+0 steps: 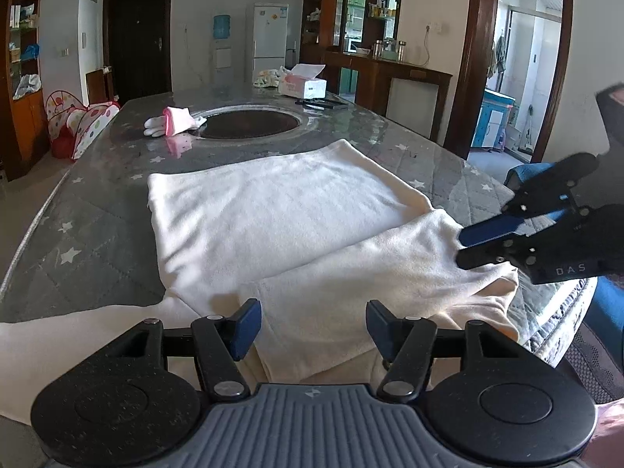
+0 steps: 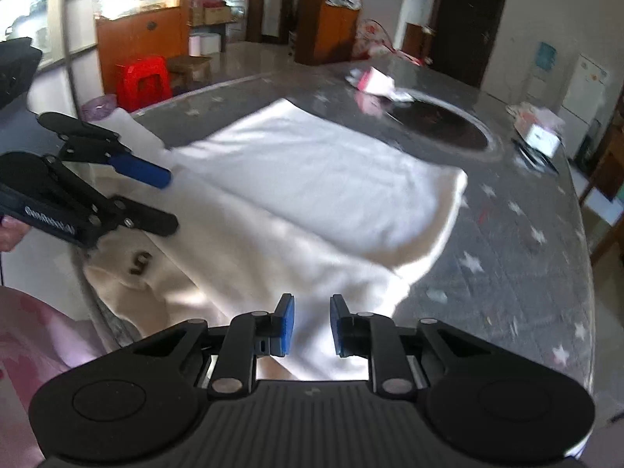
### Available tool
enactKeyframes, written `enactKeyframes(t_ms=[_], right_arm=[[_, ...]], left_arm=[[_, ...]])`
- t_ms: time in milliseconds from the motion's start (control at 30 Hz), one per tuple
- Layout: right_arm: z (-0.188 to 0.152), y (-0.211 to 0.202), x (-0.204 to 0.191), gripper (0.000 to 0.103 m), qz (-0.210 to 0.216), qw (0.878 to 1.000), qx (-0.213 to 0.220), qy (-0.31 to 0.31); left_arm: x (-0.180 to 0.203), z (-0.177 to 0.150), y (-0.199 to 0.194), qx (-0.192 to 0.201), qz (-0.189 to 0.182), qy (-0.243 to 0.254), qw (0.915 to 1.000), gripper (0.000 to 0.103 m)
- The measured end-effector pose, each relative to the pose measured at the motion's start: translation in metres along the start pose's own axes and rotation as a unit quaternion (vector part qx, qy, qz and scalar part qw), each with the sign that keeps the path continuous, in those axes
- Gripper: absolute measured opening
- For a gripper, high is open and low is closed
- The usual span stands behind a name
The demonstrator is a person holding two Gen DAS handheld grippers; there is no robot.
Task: Fold clothes
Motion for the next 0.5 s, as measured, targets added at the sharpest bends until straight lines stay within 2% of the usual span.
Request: enactKeyframes(t_ms=[200, 500], right_arm=[[0.009, 0.020, -0.020, 0.018, 0.040, 0.999, -0.005, -0.022], [0.027, 0.028, -0.035, 0.018, 0.065, 0.997, -0.001, -0.046]], left_arm=[[-0.005, -0.005, -0.004, -0.002, 0.009, -0.007, 0.9999, 0.064], [-0.018, -0.013, -0.010, -0.006, 0.023, -0.031, 0.9993, 0.065]])
Point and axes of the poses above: each gripper's, at about its wrist camera, not at the fingertips, and y roughly the way its jaws point, x to its right, z to its top, the point moved 2 cm from there along y, roughly the way its jaws point, and after that the axes turned 5 degrees about z, right-handed, at the moved point
